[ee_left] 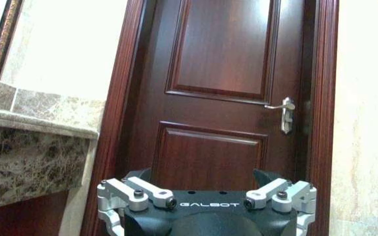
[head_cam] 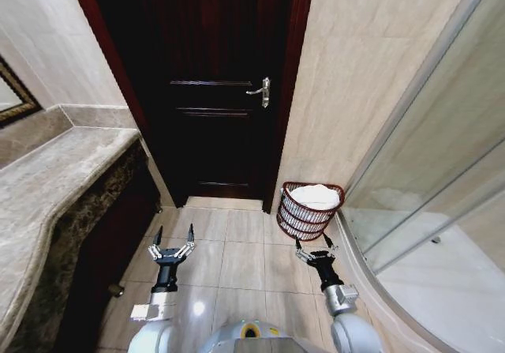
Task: Discard the used towel into the hamper.
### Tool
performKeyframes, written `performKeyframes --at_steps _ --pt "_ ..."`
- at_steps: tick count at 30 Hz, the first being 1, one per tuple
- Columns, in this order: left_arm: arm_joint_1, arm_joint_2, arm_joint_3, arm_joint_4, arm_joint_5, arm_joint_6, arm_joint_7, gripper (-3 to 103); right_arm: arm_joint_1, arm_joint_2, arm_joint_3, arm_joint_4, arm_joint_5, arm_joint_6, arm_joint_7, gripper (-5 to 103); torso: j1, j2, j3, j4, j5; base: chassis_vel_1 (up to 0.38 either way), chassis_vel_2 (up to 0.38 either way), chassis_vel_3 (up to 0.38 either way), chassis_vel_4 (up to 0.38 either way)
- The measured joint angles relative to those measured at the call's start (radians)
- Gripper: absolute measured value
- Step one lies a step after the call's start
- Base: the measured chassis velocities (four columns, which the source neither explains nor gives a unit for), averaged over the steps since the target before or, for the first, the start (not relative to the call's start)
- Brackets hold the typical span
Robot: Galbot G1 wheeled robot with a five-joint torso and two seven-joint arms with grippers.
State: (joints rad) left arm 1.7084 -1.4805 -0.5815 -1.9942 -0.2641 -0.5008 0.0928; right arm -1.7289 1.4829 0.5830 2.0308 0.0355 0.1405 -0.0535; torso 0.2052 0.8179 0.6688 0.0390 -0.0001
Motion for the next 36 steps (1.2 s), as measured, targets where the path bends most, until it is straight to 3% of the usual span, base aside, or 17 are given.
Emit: performKeyframes --at_steps 36 --pt "0.0 0.0 0.0 0.0 0.0 0.0 0.0 100 0.0 0.0 0.0 0.0 0.0 0.0 0.0 100 0.0 0.0 0.0 0.0 0.0001 0.0 0.0 0.0 0.0"
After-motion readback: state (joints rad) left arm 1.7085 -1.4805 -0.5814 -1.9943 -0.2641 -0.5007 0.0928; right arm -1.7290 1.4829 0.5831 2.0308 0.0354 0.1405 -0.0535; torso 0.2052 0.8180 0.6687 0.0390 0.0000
